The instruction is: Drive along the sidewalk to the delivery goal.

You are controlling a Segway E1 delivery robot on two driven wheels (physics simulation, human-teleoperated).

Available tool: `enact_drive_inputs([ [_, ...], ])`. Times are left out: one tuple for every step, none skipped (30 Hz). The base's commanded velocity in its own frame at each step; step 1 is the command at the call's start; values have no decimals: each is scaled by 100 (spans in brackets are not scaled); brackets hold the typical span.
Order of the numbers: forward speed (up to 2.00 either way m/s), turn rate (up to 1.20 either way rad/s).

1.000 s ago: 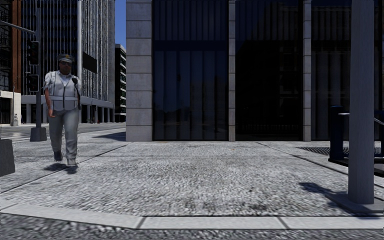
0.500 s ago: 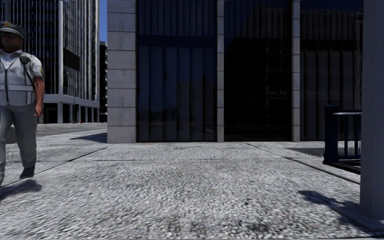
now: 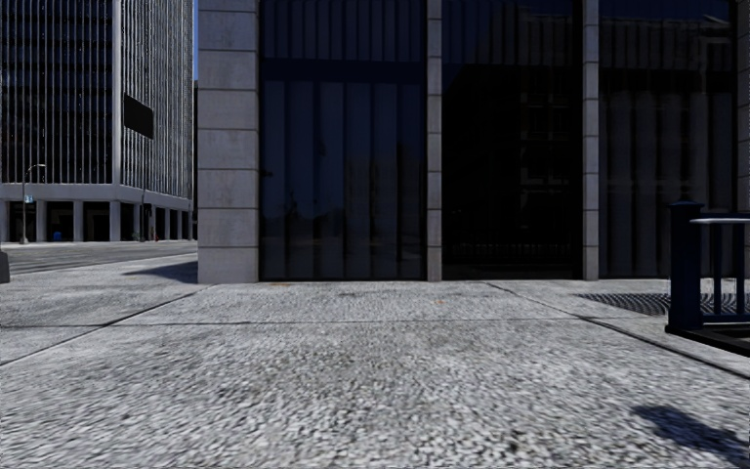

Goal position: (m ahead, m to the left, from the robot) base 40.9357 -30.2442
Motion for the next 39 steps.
enact_drive_inputs([
  [113, 14],
  [114, 14],
  [114, 14],
  [114, 14],
  [114, 14],
  [114, 14],
  [115, 16],
  [120, 17],
  [120, 17],
  [123, 19],
  [126, 24],
  [127, 32],
  [128, 36],
  [128, 36],
  [128, 36],
  [128, 36],
  [128, 36],
  [128, 36],
  [128, 36],
  [128, 38],
  [128, 39],
  [128, 42],
  [128, 45],
  [128, 46],
  [128, 46],
  [128, 46],
  [128, 46],
  [128, 46],
  [128, 46],
  [128, 46],
  [128, 46],
  [128, 46],
  [128, 46],
  [128, 47],
  [128, 47],
  [128, 47],
  [128, 47],
  [128, 48],
  [128, 48],
])
